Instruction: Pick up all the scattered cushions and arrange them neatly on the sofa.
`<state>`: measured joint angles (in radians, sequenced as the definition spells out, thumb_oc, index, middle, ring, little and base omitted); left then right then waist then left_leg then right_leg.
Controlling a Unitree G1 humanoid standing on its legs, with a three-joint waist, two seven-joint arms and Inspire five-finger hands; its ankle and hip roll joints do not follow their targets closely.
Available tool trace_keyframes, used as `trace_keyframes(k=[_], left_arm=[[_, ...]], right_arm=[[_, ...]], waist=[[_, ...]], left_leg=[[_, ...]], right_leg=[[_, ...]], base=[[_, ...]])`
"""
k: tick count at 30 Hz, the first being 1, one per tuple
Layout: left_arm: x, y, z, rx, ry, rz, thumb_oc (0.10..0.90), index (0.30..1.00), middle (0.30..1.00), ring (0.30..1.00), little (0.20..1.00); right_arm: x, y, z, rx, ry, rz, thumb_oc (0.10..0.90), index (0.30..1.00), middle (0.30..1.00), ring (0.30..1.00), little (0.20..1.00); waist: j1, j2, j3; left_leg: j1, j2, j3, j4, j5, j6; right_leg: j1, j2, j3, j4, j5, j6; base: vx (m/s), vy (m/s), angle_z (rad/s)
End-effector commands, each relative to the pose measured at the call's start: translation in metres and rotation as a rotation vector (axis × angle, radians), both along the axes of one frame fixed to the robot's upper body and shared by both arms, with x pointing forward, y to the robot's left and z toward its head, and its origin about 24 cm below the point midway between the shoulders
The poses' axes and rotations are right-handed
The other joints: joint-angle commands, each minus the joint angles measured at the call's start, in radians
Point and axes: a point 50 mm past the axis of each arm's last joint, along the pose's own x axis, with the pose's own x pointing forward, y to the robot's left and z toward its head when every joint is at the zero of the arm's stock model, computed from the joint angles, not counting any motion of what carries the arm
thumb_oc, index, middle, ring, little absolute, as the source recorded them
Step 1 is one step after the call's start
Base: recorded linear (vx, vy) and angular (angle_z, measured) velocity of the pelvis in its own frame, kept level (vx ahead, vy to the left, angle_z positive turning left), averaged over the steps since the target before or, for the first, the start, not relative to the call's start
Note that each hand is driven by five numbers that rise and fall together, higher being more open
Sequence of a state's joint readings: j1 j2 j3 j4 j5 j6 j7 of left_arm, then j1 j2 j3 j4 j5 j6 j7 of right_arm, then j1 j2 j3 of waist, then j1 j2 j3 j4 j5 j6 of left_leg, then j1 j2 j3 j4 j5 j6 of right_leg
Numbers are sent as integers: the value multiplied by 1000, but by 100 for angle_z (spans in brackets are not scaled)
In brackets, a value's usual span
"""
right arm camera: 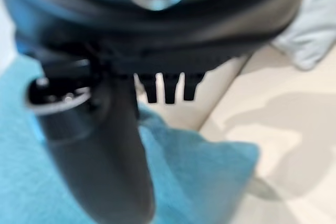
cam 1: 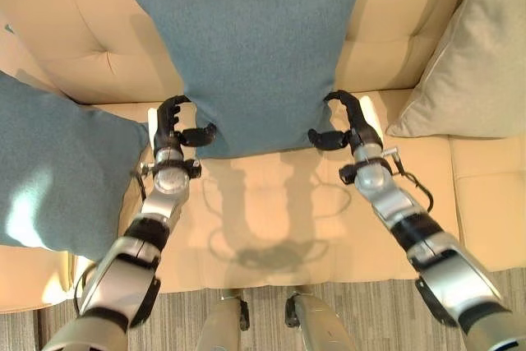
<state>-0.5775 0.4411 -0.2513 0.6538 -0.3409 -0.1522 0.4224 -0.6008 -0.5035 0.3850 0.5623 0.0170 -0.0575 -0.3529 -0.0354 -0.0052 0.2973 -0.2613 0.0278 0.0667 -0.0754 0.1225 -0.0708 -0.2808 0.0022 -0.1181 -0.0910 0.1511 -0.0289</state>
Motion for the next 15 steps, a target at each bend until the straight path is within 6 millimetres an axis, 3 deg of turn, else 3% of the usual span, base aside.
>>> trace_keyframes(k=[1,4,5,6,7,12,13,14,15], left_arm=[[-7,23,27,120,-152,1,800,900,900,900,900],[-29,34,10,118,-123,-12,800,900,900,900,900],[-29,34,9,117,-120,-13,800,900,900,900,900],[-55,46,-19,141,-23,-26,800,900,900,900,900],[-56,46,-19,141,-21,-26,800,900,900,900,900],[-109,51,-84,131,231,-30,800,900,900,900,900],[-110,51,-84,131,233,-30,800,900,900,900,900],[-130,49,-109,83,335,-21,800,900,900,900,900],[-131,49,-110,83,336,-21,800,900,900,900,900]], right_arm=[[-18,-32,1,-47,-56,-34,800,900,900,900,900],[-45,-61,-25,-46,48,-72,800,900,900,900,900],[-45,-62,-26,-46,51,-72,800,900,900,900,900],[-71,-82,-49,-53,157,-92,800,900,900,900,900],[-71,-82,-49,-54,159,-92,800,900,900,900,900],[-110,-92,-98,-63,355,-138,800,900,900,900,900],[-111,-92,-99,-64,357,-137,800,900,900,900,900],[-123,-90,-117,-69,433,-146,800,900,900,900,900],[-123,-90,-117,-70,434,-146,800,900,900,900,900]], waist=[[-3,-30,-153],[-9,-33,-172],[-8,-33,-173],[-12,-35,-187],[-11,-35,-187],[-6,-29,-212],[-5,-29,-210],[-1,-27,-219],[0,-27,-218]], left_leg=[[-16,-15,39,-12,-93,-6],[17,-20,41,-12,-105,1],[19,-20,41,-12,-106,1],[64,-22,46,-12,-120,7],[67,-22,46,-12,-121,7],[159,-30,65,-12,-150,24],[163,-29,67,-12,-152,24],[194,-33,76,-12,-161,34],[197,-33,77,-12,-162,34]], right_leg=[[-30,-40,68,4,-107,159],[4,-43,65,4,-117,160],[6,-43,65,4,-117,160],[49,-49,66,4,-127,162],[52,-49,67,4,-127,163],[131,-59,85,4,-137,168],[135,-59,86,4,-138,168],[161,-63,97,4,-138,170],[163,-63,98,4,-139,170]], base=[[120,19,-1],[69,1,-1],[99,28,-3],[75,29,-1],[102,44,1],[53,67,-24],[48,96,-30],[26,64,-21],[59,135,-17]])
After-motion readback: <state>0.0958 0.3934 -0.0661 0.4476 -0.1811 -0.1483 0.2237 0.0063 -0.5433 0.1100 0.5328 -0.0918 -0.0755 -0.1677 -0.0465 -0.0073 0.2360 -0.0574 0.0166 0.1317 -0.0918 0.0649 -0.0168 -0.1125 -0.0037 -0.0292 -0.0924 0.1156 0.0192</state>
